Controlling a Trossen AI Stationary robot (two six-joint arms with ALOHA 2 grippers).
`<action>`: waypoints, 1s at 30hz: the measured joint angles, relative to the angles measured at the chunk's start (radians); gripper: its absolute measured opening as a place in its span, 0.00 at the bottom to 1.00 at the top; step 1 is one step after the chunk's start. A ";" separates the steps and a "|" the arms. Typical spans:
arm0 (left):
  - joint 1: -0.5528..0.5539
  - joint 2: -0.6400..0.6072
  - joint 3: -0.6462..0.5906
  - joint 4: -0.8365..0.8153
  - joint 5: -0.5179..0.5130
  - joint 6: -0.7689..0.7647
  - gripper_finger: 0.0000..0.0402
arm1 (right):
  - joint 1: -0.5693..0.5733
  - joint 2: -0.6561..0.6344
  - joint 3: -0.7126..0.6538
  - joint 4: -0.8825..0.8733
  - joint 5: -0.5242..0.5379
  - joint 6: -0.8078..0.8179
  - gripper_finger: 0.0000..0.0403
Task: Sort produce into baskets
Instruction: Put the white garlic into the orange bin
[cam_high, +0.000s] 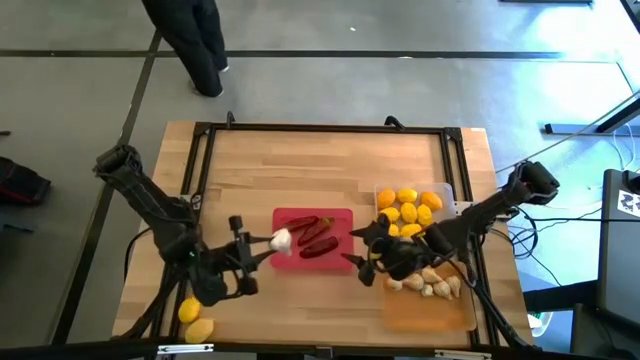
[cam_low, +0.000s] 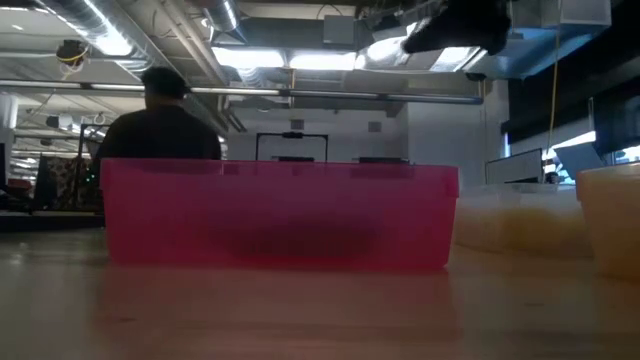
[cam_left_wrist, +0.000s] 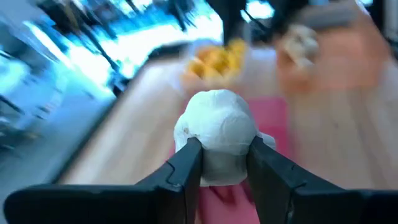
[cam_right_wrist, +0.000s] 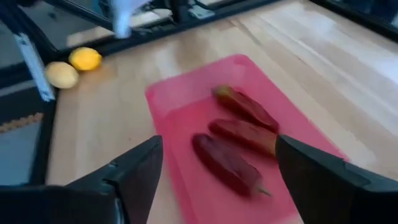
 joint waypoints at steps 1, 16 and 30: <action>0.014 0.005 0.000 0.044 -0.028 0.054 0.27 | -0.009 0.013 0.000 0.036 -0.013 -0.008 0.75; 0.201 0.103 0.000 0.526 0.031 0.403 0.27 | -0.096 0.136 0.000 0.466 -0.179 -0.189 0.58; 0.230 0.169 0.001 0.614 0.107 0.430 0.27 | -0.102 0.158 0.000 0.477 -0.144 -0.218 0.27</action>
